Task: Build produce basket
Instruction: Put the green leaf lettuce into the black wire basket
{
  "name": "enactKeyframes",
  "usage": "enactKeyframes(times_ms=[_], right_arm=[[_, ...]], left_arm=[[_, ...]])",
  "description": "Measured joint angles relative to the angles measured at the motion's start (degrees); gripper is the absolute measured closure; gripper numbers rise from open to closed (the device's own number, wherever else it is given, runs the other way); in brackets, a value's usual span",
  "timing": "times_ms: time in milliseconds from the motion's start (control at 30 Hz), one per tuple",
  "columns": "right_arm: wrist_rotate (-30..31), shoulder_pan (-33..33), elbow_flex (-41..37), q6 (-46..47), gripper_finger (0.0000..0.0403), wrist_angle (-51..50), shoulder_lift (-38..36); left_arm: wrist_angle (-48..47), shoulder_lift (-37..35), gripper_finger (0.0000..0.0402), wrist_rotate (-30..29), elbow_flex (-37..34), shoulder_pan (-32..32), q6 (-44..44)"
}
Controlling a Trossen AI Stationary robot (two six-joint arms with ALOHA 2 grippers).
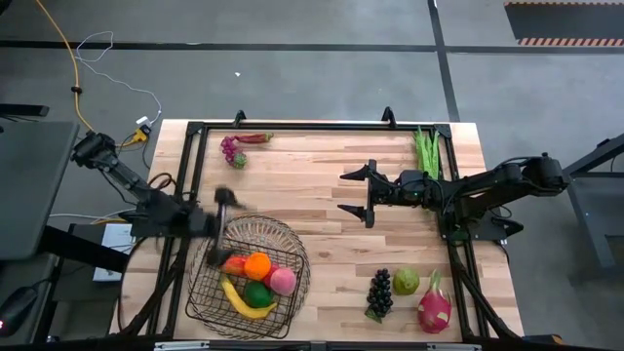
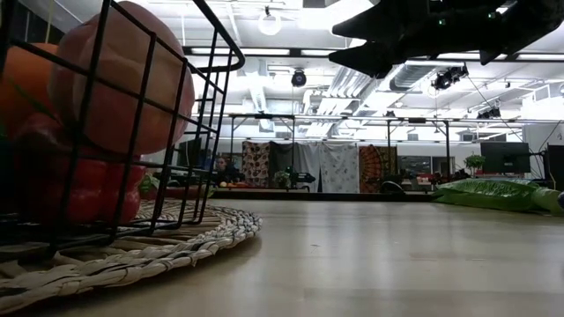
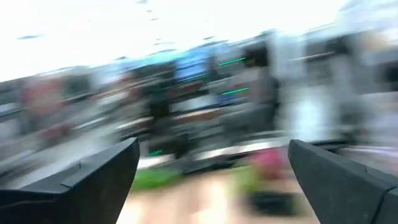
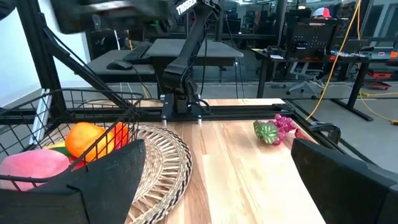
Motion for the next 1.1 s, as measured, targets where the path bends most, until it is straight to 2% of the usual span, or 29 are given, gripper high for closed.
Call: enactKeyframes(times_ms=[67, 133, 200, 333, 467, 533, 600, 867, 933, 1033, 1100], right_arm=[[0.2, 0.0, 0.0, 0.0, 0.0008, 0.2, 0.0], [1.2, 0.0, 0.0, 0.0, 0.0008, 0.8, 0.0], [2.7, 0.0, 0.0, 0.0, 0.0008, 0.9, 0.0], [4.2, 0.0, 0.0, 0.0, 0.0008, 0.9, 0.0], [4.2, 0.0, 0.0, 0.0, 0.0008, 0.9, 0.0], [4.1, 0.0, 0.0, -0.1, 0.0008, 0.6, 0.0], [4.1, 0.0, 0.0, -1.2, 0.0008, 0.4, 0.0], [4.7, 0.0, 0.0, -1.1, 0.0008, 0.7, 0.0], [9.1, 0.1, 0.0, 1.4, 0.0008, 0.3, 0.0], [26.2, -0.3, 2.2, 8.1, 0.0008, -8.0, 0.0], [36.2, -1.4, 5.4, 14.9, 0.0008, -20.9, 0.0]], left_arm=[[-2.0, 0.4, 0.0002, -9.0, 0.0, 4.1, -1.2], [-6.7, 0.6, 0.0002, -10.2, 0.0, 9.4, -5.8], [-9.9, 0.6, 0.0002, -4.5, 0.0, 15.6, -11.2], [-14.3, 0.9, 0.0002, 12.2, 0.0, 27.6, -19.4], [-13.9, 2.0, 0.0002, 23.5, -0.7, 35.5, -23.3], [-11.3, 2.3, 0.0002, 28.9, -1.6, 36.7, -23.7], [-9.6, 2.7, 0.0002, 31.1, -2.5, 36.8, -23.7], [-7.4, 2.7, 0.0002, 29.1, -2.6, 34.6, -23.3], [-7.5, 2.7, 0.0002, 28.7, -2.6, 34.3, -23.3], [-7.5, 2.7, 0.0002, 28.0, -2.6, 34.3, -23.3], [-7.5, 2.7, 0.0002, 27.8, -2.6, 34.3, -23.3]])
